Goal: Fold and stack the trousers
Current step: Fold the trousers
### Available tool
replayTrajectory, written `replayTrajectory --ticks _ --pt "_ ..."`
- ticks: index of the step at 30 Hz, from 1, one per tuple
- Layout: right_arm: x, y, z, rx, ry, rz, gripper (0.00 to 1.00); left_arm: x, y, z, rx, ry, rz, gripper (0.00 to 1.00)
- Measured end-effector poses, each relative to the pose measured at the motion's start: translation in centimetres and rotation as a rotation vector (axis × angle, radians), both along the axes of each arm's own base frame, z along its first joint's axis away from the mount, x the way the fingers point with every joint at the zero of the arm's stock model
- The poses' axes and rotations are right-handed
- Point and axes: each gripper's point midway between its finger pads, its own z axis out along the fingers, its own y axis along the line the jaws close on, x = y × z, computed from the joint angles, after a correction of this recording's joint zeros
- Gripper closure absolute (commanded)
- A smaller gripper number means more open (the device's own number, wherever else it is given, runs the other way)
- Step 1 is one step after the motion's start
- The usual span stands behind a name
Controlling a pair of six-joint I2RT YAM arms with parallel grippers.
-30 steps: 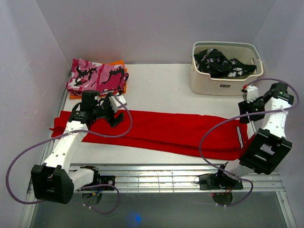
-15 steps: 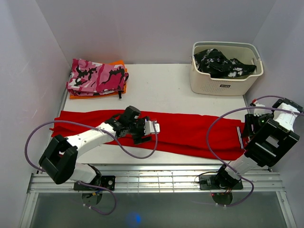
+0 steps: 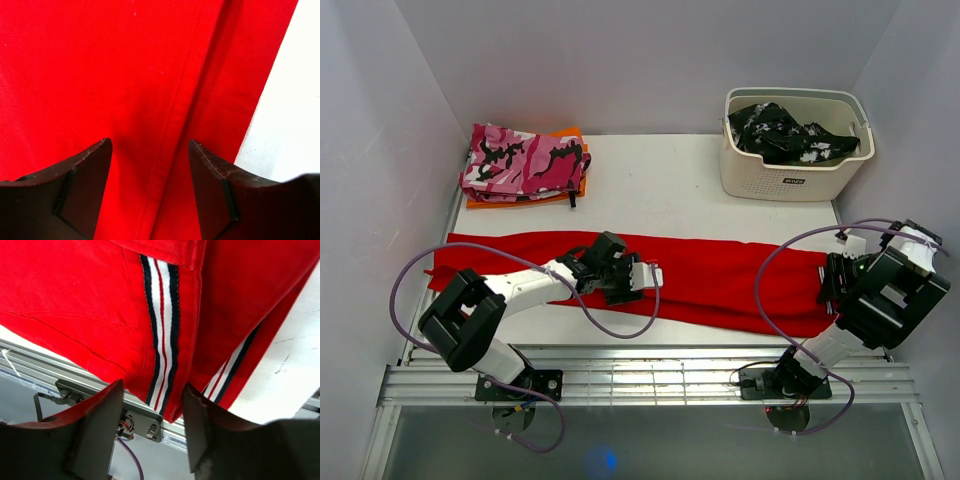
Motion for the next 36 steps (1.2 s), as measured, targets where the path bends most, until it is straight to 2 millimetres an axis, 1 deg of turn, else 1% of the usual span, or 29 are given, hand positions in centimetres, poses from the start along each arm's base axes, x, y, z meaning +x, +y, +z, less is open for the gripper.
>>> replayTrajectory --ticks 1,2,4,5,6,8,10,12,13,14,16,19,21,23,26,28,29,31,34,36 --pt "-0.1 0.1 -0.2 0.002 0.004 -0.002 0.50 0.0 0.1 -0.1 0.003 -0.003 0.000 0.31" --pt "-0.2 0.1 -0.3 0.003 0.008 -0.003 0.56 0.0 0.1 -0.2 0.003 -0.005 -0.001 0.37" --pt "-0.2 0.1 -0.4 0.004 0.009 -0.007 0.63 0.0 0.2 -0.5 0.009 -0.005 -0.002 0.42" --pt "-0.1 0.1 -0.4 0.002 0.008 -0.010 0.69 0.1 0.2 -0.6 0.012 -0.006 -0.004 0.43" --pt "-0.1 0.0 -0.4 0.002 0.008 -0.011 0.72 0.2 0.2 -0.7 0.016 -0.008 -0.005 0.47" --pt "0.0 0.0 -0.4 0.004 0.009 -0.013 0.78 0.2 0.2 -0.9 0.021 -0.010 -0.007 0.52" --pt "0.2 -0.2 -0.4 0.003 0.009 -0.014 0.83 0.3 0.2 -0.9 0.023 -0.015 -0.011 0.64" --pt "0.4 -0.3 -0.2 0.002 0.008 -0.015 0.90 0.3 0.2 -0.9 0.025 -0.020 -0.013 0.73" --pt "0.5 -0.4 -0.1 0.001 0.005 -0.015 0.92 0.3 0.2 -0.9 0.026 -0.023 -0.017 0.85" --pt "0.6 -0.5 0.0 0.002 0.004 -0.016 0.92 0.3 0.3 -0.9 0.027 -0.022 -0.016 0.91" --pt "0.7 -0.5 0.2 0.005 0.001 -0.017 0.92 0.3 0.3 -0.9 0.029 -0.025 -0.022 1.00" --pt "1.0 -0.3 0.6 0.022 -0.005 -0.018 0.92 0.3 0.3 -0.9 0.034 -0.031 -0.026 1.00" --pt "1.4 -0.3 1.2 0.038 -0.016 -0.020 0.92 0.3 0.4 -1.0 0.036 -0.029 -0.023 1.00" --pt "2.2 -0.4 2.0 0.050 -0.038 -0.021 0.92 0.3 0.4 -0.8 0.040 -0.019 -0.017 1.00" --pt "3.8 -1.0 3.8 0.055 -0.092 -0.015 0.92 0.6 0.0 0.1 0.032 -0.010 0.002 1.00" --pt "4.7 -1.5 5.1 0.033 -0.139 0.000 0.92 1.0 -0.4 1.4 0.013 -0.018 0.011 1.00" --pt "5.0 -1.8 5.6 0.018 -0.161 0.009 0.92 1.2 -0.7 2.4 -0.003 -0.027 0.015 1.00" --pt "5.0 -2.0 6.4 -0.020 -0.196 0.038 0.92 1.3 -1.0 4.2 -0.036 -0.045 0.015 1.00" --pt "4.0 -2.4 7.6 -0.088 -0.241 0.087 0.92 0.5 -1.2 6.4 -0.085 -0.050 -0.004 1.00" --pt "2.7 -2.9 7.9 -0.125 -0.254 0.099 0.92 -0.1 -1.2 7.2 -0.109 -0.047 -0.019 1.00"
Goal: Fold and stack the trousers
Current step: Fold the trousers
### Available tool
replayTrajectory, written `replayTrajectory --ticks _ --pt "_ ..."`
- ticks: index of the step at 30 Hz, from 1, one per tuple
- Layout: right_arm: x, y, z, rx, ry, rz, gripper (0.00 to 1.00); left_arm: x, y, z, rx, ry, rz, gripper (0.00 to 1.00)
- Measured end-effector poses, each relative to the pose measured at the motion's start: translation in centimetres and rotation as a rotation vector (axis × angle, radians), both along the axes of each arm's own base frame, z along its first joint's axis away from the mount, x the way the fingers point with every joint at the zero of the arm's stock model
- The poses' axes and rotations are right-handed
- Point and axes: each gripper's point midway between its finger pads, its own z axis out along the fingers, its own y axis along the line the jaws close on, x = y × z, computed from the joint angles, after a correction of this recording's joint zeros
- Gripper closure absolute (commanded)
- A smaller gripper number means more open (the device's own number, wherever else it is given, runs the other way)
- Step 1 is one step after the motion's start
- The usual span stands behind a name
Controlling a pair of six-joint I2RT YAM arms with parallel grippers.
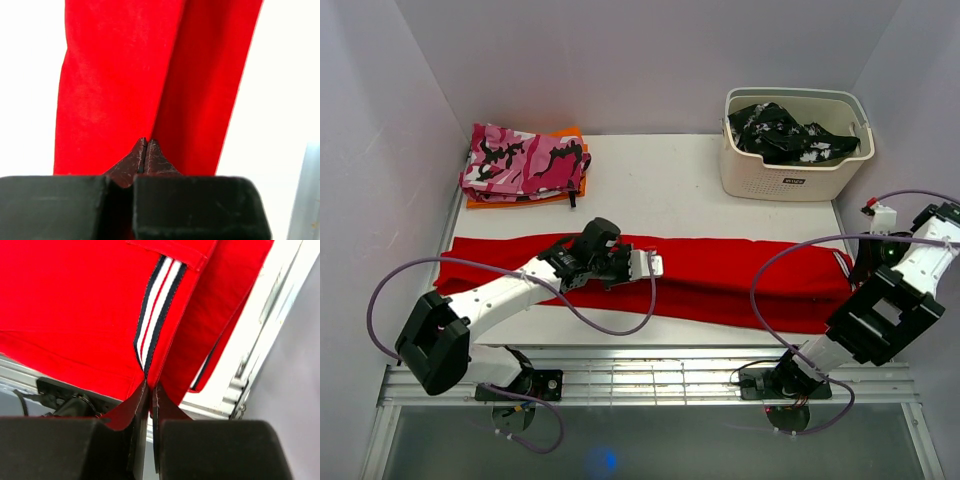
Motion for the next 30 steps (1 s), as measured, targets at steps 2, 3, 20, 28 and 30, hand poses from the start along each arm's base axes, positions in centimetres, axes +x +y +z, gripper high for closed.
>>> replayTrajectory --ticks 2,3,20,28,30 --pt "-1.5 -0.5 -0.7 -0.006 0.015 -0.013 0.92 -0.8 0.0 -0.2 -0.010 0.017 -0.021 1.00" --pt "-2.0 -0.6 -1.2 -0.002 0.032 -0.018 0.92 -1.3 0.1 -0.9 -0.006 0.032 -0.031 1.00" --pt "-5.4 0.8 -10.4 0.154 0.268 0.043 0.43 -2.9 0.9 -9.4 0.093 0.187 -0.035 0.82" --pt "-1.7 0.3 -7.3 0.181 0.160 0.045 0.28 0.1 6.8 -8.0 0.129 0.194 0.104 0.57" --pt "-0.6 -0.2 -6.3 0.175 0.126 0.022 0.34 1.0 8.0 -7.3 0.124 0.209 0.131 0.51"
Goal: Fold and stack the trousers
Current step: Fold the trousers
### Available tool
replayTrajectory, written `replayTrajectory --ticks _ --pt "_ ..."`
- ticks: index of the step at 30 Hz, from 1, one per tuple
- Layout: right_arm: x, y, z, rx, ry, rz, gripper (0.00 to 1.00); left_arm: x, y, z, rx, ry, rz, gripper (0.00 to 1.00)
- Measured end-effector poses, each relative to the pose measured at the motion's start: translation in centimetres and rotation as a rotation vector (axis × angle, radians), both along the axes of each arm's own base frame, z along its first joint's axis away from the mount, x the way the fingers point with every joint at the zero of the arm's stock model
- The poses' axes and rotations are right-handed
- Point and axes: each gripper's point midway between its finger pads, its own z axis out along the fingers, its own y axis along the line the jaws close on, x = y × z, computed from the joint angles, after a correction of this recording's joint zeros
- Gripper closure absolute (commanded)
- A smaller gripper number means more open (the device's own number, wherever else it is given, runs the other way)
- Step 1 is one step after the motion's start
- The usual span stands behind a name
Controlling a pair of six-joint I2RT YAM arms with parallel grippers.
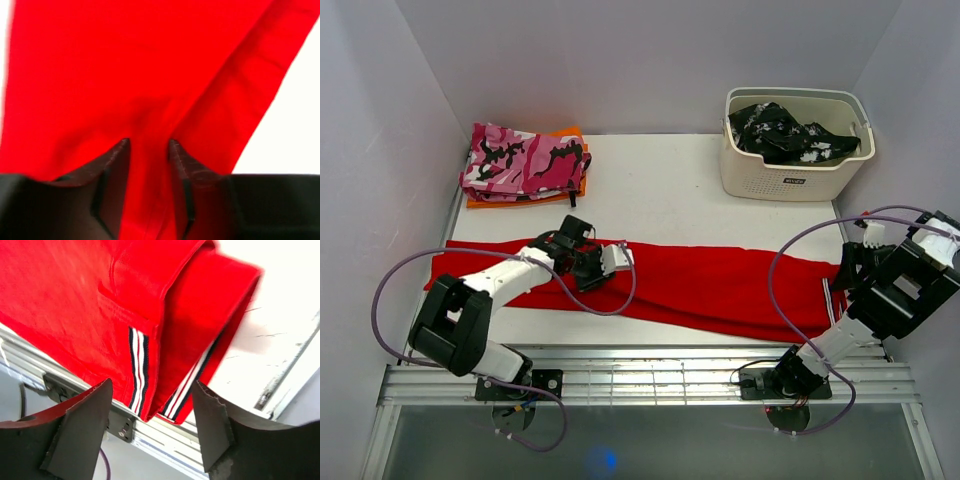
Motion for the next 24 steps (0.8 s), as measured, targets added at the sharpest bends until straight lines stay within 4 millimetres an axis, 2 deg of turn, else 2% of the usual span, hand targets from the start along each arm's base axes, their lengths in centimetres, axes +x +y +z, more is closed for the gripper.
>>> replayTrajectory --ticks 1,4,6,7,10,12,13,15,18,20,22,24 --pt "0.4 -0.1 0.4 -0.001 -0.010 -0.013 0.40 0.5 0.3 0.5 -0.005 0.001 0.011 0.31" --pt "0.7 -0.1 0.6 0.005 -0.003 -0.060 0.42 1.6 -0.7 3.0 -0.065 -0.023 0.007 0.27" --pt "0.7 -0.1 0.5 0.000 0.008 -0.088 0.42 2.4 -2.9 5.8 -0.124 -0.072 -0.013 0.27" --pt "0.6 0.0 0.4 -0.003 0.011 -0.102 0.42 2.6 -4.3 7.2 -0.154 -0.101 -0.031 0.26" --pt "0.4 0.1 0.3 0.004 0.020 -0.152 0.47 2.3 -10.5 11.8 -0.283 -0.190 -0.123 0.26" --pt "0.4 0.0 0.4 0.019 0.018 -0.187 0.49 1.2 -14.5 13.8 -0.360 -0.212 -0.190 0.27" --pt "0.4 -0.1 0.4 0.024 0.021 -0.203 0.51 0.6 -16.4 14.0 -0.386 -0.210 -0.221 0.28" --pt "0.3 -0.2 0.3 0.031 0.028 -0.221 0.51 -0.4 -19.7 13.4 -0.414 -0.186 -0.270 0.32" --pt "0.1 -0.1 -0.6 0.038 0.049 -0.236 0.51 -1.5 -22.7 9.7 -0.388 -0.099 -0.293 0.36" --pt "0.0 0.1 -1.5 0.043 0.061 -0.240 0.52 -1.7 -23.3 6.1 -0.345 -0.025 -0.274 0.37" --pt "-0.2 0.6 -2.6 0.061 0.084 -0.244 0.53 -1.7 -23.0 3.0 -0.295 0.038 -0.243 0.39" --pt "-0.2 1.4 -4.1 0.085 0.118 -0.241 0.54 -1.8 -22.4 0.9 -0.259 0.070 -0.217 0.41"
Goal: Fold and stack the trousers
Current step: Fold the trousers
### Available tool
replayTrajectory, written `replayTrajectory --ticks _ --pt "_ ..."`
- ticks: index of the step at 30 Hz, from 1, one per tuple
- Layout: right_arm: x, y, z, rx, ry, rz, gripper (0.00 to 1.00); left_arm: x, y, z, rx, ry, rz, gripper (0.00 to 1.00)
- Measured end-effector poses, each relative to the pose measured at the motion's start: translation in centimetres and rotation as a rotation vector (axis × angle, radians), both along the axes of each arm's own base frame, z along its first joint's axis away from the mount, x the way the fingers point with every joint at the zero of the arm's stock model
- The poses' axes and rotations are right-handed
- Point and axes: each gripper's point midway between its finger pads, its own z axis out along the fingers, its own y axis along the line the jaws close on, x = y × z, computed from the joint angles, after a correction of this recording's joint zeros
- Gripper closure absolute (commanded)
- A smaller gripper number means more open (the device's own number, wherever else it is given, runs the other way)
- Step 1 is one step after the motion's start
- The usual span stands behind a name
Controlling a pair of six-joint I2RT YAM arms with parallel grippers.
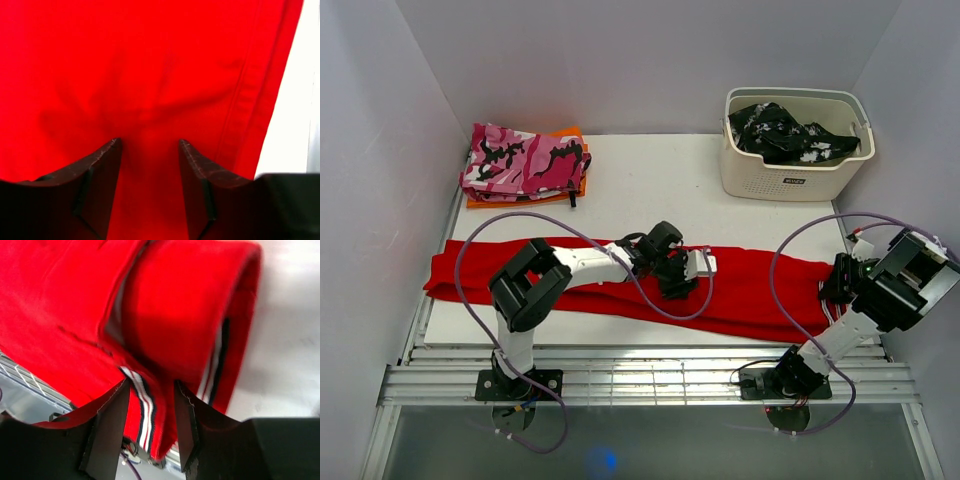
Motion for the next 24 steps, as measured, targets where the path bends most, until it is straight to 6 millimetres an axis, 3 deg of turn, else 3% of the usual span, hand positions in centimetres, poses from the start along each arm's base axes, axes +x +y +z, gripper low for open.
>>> replayTrajectory --ticks 4,9,12,14,18,21,24 --pt "1.0 1.4 -1.5 0.018 0.028 0.021 0.58 0.3 1.8 -1.8 0.041 0.020 0.041 0.45" --pt "3.3 3.8 -1.3 0.040 0.012 0.046 0.62 2.9 4.4 -2.3 0.052 0.024 0.118 0.42" --pt "5.1 5.0 -0.7 0.047 -0.019 0.072 0.74 5.5 6.8 -2.0 0.059 0.022 0.199 0.33" --pt "6.2 5.2 0.0 0.045 -0.045 0.080 0.90 7.0 8.6 -1.4 0.064 0.029 0.264 0.31" --pt "7.6 4.5 1.2 0.020 -0.085 0.079 0.92 10.2 13.4 2.0 0.049 0.071 0.436 0.31" --pt "7.3 3.5 1.4 -0.023 -0.095 0.113 0.92 12.9 18.4 6.5 0.000 0.038 0.581 0.29" --pt "6.3 1.7 1.1 -0.103 -0.087 0.173 0.92 14.1 24.2 11.1 -0.045 -0.027 0.717 0.29"
